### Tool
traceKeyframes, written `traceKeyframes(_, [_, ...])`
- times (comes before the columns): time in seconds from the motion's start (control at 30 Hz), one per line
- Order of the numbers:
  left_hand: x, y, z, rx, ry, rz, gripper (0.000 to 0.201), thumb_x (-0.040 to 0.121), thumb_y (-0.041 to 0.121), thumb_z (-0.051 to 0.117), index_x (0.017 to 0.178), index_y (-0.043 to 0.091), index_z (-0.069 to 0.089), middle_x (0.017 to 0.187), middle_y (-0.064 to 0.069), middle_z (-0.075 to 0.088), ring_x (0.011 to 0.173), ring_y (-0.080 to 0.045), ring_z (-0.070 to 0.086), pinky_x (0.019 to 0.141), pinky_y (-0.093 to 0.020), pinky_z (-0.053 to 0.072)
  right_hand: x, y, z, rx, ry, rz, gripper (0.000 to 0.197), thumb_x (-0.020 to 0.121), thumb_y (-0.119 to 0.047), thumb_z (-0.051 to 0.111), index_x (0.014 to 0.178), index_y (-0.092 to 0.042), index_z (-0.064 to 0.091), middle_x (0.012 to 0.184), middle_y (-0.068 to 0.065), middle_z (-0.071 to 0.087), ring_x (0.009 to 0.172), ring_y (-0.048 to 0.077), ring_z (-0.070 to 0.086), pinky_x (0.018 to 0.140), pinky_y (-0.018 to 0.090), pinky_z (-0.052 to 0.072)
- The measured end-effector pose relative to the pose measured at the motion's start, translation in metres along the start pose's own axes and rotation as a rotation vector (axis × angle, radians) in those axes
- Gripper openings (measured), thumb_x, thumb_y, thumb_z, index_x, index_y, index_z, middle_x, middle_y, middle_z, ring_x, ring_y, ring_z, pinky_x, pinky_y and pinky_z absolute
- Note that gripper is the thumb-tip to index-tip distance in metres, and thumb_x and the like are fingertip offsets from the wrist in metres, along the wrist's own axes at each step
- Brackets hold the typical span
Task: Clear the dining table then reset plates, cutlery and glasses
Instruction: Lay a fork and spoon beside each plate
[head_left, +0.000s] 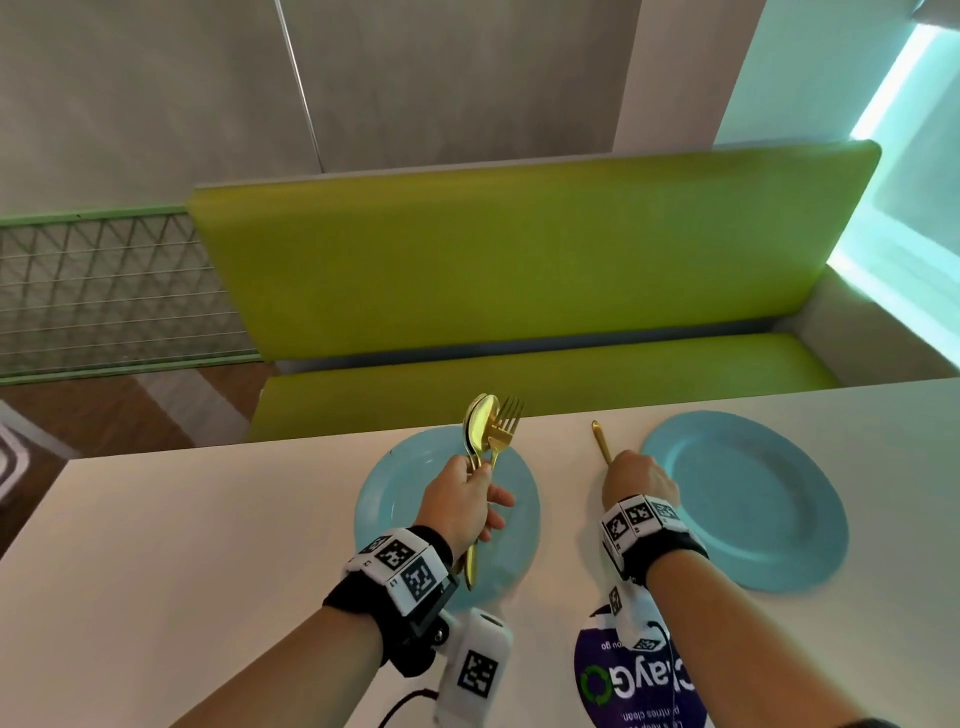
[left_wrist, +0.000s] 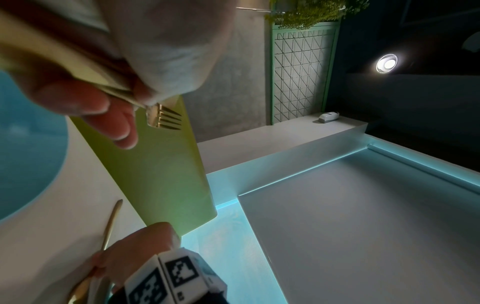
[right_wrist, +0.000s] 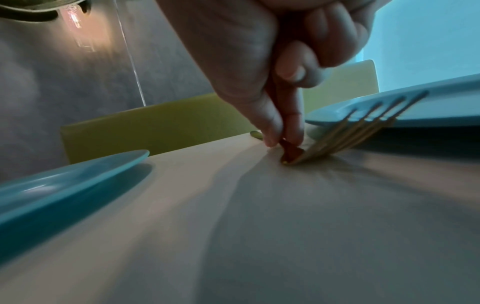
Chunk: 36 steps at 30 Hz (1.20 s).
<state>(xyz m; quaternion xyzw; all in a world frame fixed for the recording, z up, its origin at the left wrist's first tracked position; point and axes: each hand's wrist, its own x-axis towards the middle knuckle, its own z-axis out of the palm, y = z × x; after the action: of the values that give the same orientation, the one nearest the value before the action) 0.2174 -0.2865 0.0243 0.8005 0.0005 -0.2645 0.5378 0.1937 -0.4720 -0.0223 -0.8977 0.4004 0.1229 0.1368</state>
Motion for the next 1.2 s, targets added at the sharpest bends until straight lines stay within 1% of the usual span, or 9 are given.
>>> traceKeyframes(0.17, [0.003,0.004,0.001,-0.152,-0.041,-0.073,0.017,0.097,0.008,0.031,0.105,0.013,0.045,0.081,-0.009,0.066,0.052,-0.014,0.051,0.043,-0.022,0.039,-0.010,-0.010,-0.001,0.108,0.135,-0.259,0.031,0.091,-0.011,0.045,0.116,-0.013,0.063,0.116,0.009,0.065,0.104,0.027,0.064,0.085,0.032,0.050])
traceKeyframes(0.3, [0.003,0.013,0.012,-0.173,-0.106,-0.089,0.018,0.095,0.002,0.032,0.108,0.009,0.043,0.081,-0.008,0.065,0.054,-0.016,0.050,0.046,-0.023,0.038,-0.022,-0.020,-0.001,0.341,0.588,-0.921,0.027,0.061,0.005,0.067,0.082,-0.009,0.075,0.070,0.006,0.072,0.057,0.022,0.068,0.057,0.022,0.054])
traceKeyframes(0.43, [-0.001,0.023,0.027,-0.085,-0.218,-0.064,0.019,0.096,0.003,0.034,0.110,0.010,0.044,0.084,-0.007,0.063,0.056,-0.014,0.054,0.049,-0.023,0.041,-0.035,-0.017,-0.012,0.331,0.640,-1.107,0.023,0.067,-0.013,0.054,0.073,-0.014,0.076,0.068,0.000,0.072,0.052,0.017,0.067,0.049,0.017,0.047])
traceKeyframes(0.5, [-0.003,0.024,0.033,0.004,-0.261,-0.025,0.019,0.096,0.005,0.032,0.110,0.010,0.045,0.086,-0.006,0.060,0.058,-0.014,0.056,0.051,-0.023,0.043,-0.035,-0.010,-0.017,0.226,0.593,-1.155,0.029,0.069,-0.022,0.049,0.075,-0.018,0.077,0.071,-0.004,0.073,0.056,0.014,0.068,0.047,0.018,0.051])
traceKeyframes(0.63, [-0.004,0.021,0.041,0.161,-0.327,-0.006,0.016,0.097,0.010,0.035,0.105,0.012,0.048,0.093,-0.005,0.064,0.059,-0.012,0.058,0.051,-0.019,0.044,-0.032,0.008,-0.023,0.071,0.464,-1.202,0.024,0.051,-0.014,0.084,0.068,-0.028,0.075,0.068,-0.015,0.071,0.058,0.010,0.066,0.041,0.015,0.048])
traceKeyframes(0.73, [-0.006,0.020,0.049,0.325,-0.344,0.032,0.013,0.096,0.012,0.037,0.099,0.013,0.049,0.096,-0.004,0.068,0.054,-0.008,0.056,0.047,-0.017,0.041,-0.030,0.021,-0.028,-0.027,0.424,-1.167,0.030,0.046,-0.018,0.090,0.064,-0.033,0.071,0.068,-0.020,0.067,0.064,0.010,0.064,0.040,0.013,0.044])
traceKeyframes(0.83, [-0.007,0.023,0.056,0.531,-0.378,0.120,0.019,0.094,0.010,0.037,0.105,0.012,0.052,0.095,-0.001,0.068,0.053,-0.007,0.056,0.048,-0.016,0.042,-0.031,0.031,-0.031,-0.093,0.395,-1.190,0.027,0.049,-0.014,0.089,0.062,-0.027,0.068,0.066,-0.010,0.063,0.065,0.014,0.063,0.044,0.020,0.052])
traceKeyframes(0.93, [-0.006,0.027,0.064,0.658,-0.392,0.158,0.027,0.092,0.010,0.037,0.111,0.010,0.055,0.103,-0.004,0.070,0.054,-0.007,0.057,0.048,-0.015,0.042,-0.037,0.039,-0.040,-0.225,0.361,-1.121,0.023,0.048,-0.022,0.090,0.058,-0.027,0.069,0.066,-0.006,0.057,0.058,0.011,0.060,0.034,0.017,0.038])
traceKeyframes(1.2, [-0.009,0.033,0.091,0.857,-0.471,0.201,0.030,0.090,0.010,0.036,0.104,0.005,0.061,0.087,-0.007,0.068,0.068,-0.018,0.062,0.055,-0.018,0.044,-0.029,0.063,-0.049,-0.321,0.129,-1.098,0.014,0.087,-0.008,0.059,0.091,-0.015,0.070,0.082,0.003,0.065,0.080,0.022,0.062,0.054,0.027,0.041])
